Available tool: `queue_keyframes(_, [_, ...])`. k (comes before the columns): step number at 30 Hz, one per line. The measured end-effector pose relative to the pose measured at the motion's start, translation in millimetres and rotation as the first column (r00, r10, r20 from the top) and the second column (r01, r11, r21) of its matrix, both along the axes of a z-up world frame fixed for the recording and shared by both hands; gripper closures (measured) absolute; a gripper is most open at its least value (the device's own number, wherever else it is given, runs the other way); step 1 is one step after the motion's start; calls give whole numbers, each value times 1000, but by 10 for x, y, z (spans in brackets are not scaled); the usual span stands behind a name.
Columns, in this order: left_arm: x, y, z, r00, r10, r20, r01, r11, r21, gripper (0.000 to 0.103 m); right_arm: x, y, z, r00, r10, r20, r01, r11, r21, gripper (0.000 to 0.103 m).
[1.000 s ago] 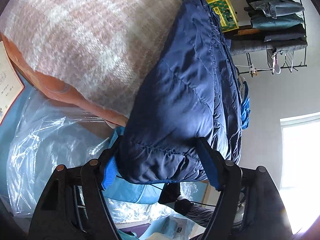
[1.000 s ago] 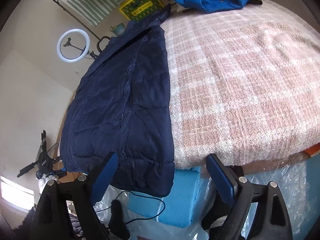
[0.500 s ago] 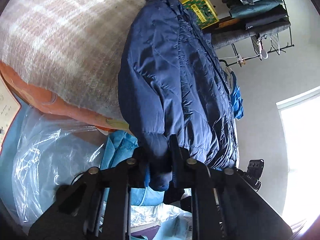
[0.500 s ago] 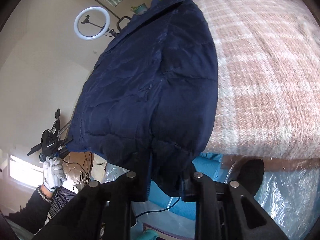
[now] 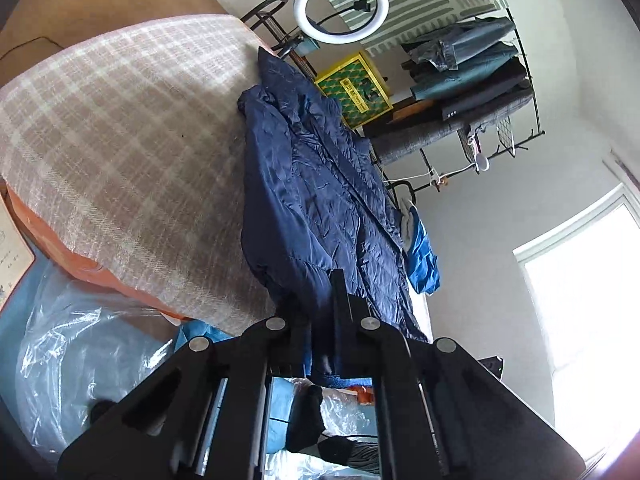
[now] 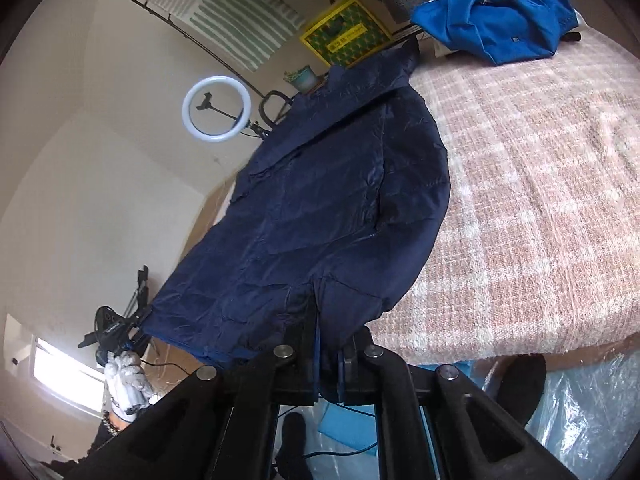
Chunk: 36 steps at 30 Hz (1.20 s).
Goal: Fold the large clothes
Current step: 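Lift the hem with both grippers and fold it toward the collar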
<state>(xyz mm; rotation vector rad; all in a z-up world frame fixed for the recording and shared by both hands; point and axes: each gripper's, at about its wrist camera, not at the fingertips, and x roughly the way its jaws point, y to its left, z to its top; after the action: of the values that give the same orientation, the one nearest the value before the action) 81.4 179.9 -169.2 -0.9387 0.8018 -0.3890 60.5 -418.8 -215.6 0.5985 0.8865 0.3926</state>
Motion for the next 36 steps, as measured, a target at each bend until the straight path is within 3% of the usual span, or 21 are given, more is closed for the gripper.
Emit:
queue_keyframes(3, [66,-2,76,1000,3,-5,-3,1000,0,98,12,-39,115,999,-21,25,20,998,60,100])
queue_keyframes(8, [338,-71,583,998,5,61,-7,999,33,98,136,-111,489,992,-82,98,71,991,115,100])
queue_keyframes(12, [626,-205,1127,992,-19,127,2,991,134,98,306,-152,804,982,-122,145,104,987,123,100])
queue_keyframes(18, [1019,-337,1564,985,-30,168,-3,981,195,99,605,-167,1179,970,-134,201,118,989,91,100])
queue_keyframes(24, [1522,-420,1674,983,-14,182,-18,984,176,99,1067,-207,1338,963,-164,214,150,985,80,100])
queue_keyframes(31, [2456,-550,1790,979,3,204,-44,979,199,99,1871,-244,1534,949,-197,247,195,980,33,100])
queue_keyframes(36, [3161,-704,1625,980,21,197,-68,968,240,99,2576,-240,1506,939,-231,255,243,970,-16,101])
